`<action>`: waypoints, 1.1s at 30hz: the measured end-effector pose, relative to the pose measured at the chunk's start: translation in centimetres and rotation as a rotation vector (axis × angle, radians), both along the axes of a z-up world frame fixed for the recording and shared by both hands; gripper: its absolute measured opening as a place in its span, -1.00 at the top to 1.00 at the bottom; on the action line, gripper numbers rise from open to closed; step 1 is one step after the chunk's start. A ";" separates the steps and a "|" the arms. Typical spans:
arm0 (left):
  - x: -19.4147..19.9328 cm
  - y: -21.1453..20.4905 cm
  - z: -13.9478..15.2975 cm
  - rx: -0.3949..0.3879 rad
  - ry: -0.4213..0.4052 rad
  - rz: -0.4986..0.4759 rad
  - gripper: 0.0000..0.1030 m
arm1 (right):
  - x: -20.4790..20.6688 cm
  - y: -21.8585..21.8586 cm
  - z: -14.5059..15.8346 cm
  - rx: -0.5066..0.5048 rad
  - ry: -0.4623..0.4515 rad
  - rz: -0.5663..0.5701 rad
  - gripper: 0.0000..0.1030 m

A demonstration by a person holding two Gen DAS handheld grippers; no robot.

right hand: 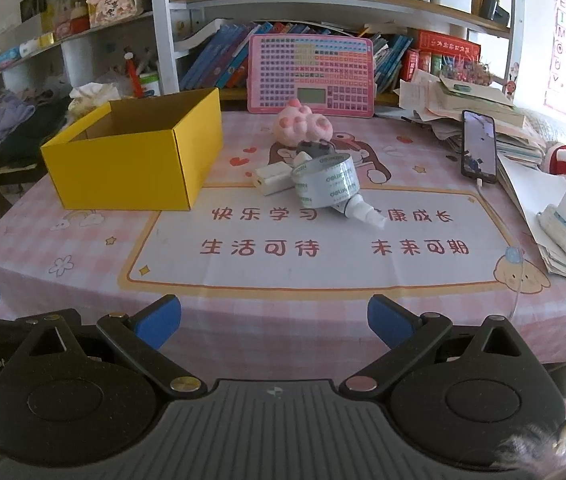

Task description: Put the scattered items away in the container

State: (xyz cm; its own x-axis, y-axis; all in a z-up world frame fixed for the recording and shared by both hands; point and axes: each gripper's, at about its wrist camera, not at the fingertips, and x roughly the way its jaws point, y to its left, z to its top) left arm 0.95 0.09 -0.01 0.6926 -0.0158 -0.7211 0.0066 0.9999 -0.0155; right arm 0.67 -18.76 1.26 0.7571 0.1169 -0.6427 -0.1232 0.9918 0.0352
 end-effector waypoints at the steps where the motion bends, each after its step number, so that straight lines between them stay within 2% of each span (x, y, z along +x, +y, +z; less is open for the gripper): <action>1: -0.1 0.0 0.0 0.000 -0.002 0.000 -1.00 | -0.1 0.0 0.0 0.000 -0.001 0.000 -0.96; 15: -0.6 0.3 0.4 -0.003 -0.020 0.002 -1.00 | -0.6 0.4 0.3 -0.003 -0.013 0.012 -0.96; 33: -0.9 0.8 0.3 0.000 0.001 0.022 -1.00 | -0.5 1.3 -0.3 -0.007 0.016 0.050 -0.96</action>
State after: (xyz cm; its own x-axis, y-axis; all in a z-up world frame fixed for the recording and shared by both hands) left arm 0.08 0.87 0.24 0.6923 -0.0006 -0.7217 -0.0156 0.9998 -0.0157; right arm 0.19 -17.44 0.98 0.7401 0.1498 -0.6556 -0.1718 0.9846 0.0310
